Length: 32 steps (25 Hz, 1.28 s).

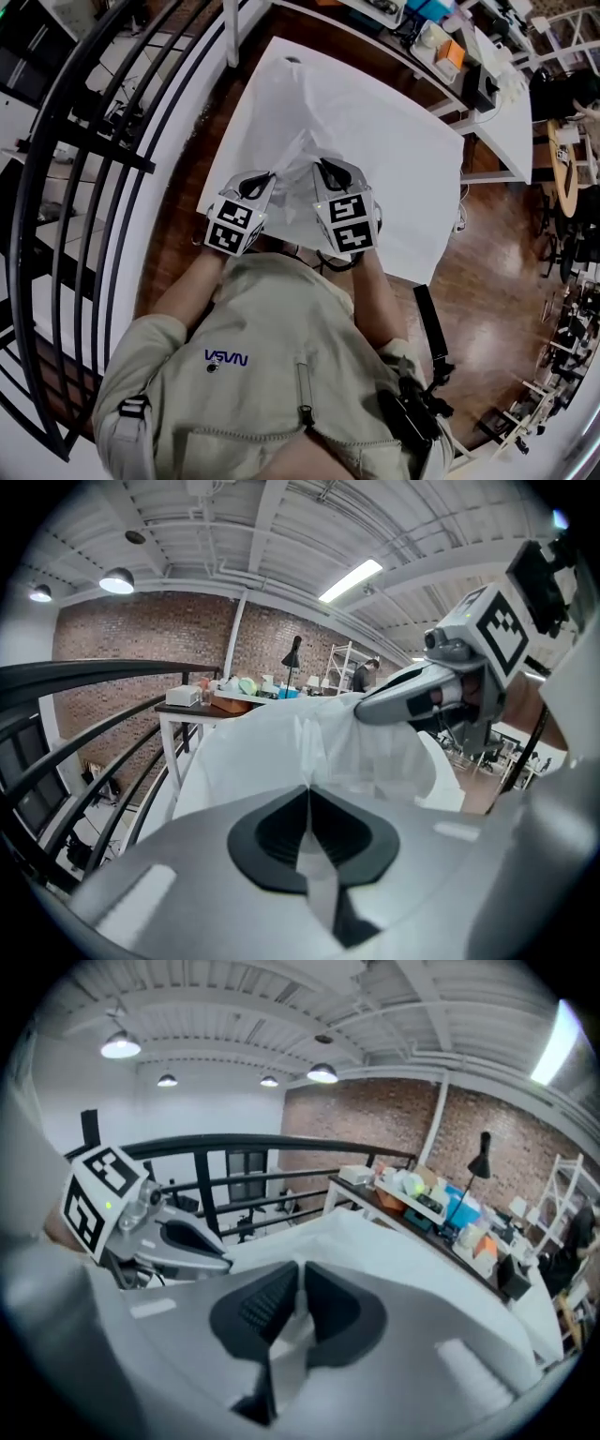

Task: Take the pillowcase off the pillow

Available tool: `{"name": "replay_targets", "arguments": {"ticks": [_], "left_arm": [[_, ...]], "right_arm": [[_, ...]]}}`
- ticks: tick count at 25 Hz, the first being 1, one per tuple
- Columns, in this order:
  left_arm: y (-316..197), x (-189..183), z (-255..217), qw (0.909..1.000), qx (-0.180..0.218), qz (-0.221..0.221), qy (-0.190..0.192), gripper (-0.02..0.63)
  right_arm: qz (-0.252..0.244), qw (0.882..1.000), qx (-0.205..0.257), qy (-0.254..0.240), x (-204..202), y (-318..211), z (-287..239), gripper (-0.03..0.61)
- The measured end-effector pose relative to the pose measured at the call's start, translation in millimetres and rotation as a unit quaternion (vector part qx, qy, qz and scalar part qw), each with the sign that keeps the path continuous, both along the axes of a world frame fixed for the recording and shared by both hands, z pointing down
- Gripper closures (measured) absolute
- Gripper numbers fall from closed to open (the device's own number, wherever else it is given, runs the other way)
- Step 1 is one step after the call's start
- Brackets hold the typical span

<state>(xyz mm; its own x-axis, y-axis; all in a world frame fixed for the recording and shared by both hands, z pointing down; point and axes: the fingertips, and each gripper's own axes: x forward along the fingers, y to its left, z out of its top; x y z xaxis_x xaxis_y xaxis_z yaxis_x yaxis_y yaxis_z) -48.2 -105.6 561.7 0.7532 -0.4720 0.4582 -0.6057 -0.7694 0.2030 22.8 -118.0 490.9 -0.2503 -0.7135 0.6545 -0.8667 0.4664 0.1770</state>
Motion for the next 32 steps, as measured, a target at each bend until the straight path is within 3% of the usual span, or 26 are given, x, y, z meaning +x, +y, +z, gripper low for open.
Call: {"name": "replay_targets", "arguments": {"ticks": [3,7,10,13,17,19,22,25,32], "left_arm": [[-2,8,0,0.9999,0.010,0.007,-0.006,0.606],[-6,2,18,0.9999,-0.011,0.001,-0.012,0.606],[-9,13,25,0.9995,-0.009,0.010,-0.029,0.606],[-13,33,38,0.9975,-0.010,0.033,-0.062,0.604],[-14,41,25,0.9964,0.033,0.047,-0.063,0.606],[-14,30,13,0.9980,0.036,0.028,-0.043,0.596],[-12,5,-4,0.9991,0.042,-0.003,-0.007,0.513],[-10,-10,-30,0.9978,0.059,-0.019,0.025,0.506],[-21,-6,-57,0.9956,0.090,-0.017,0.019,0.506]], "right_arm": [[0.054,0.997,0.035,-0.043,32,-1,-20,0.557],[0.124,0.982,0.089,-0.110,76,-1,-56,0.558],[0.133,0.973,0.105,-0.157,82,1,-66,0.560],[0.113,0.971,0.099,-0.185,68,3,-62,0.560],[0.081,0.977,0.074,-0.181,48,3,-46,0.558],[0.072,0.980,0.057,-0.176,41,2,-36,0.555],[0.062,0.983,0.040,-0.169,32,2,-24,0.551],[0.053,0.985,0.030,-0.160,27,1,-16,0.545],[-0.004,0.994,-0.019,-0.106,0,12,9,0.475]]}}
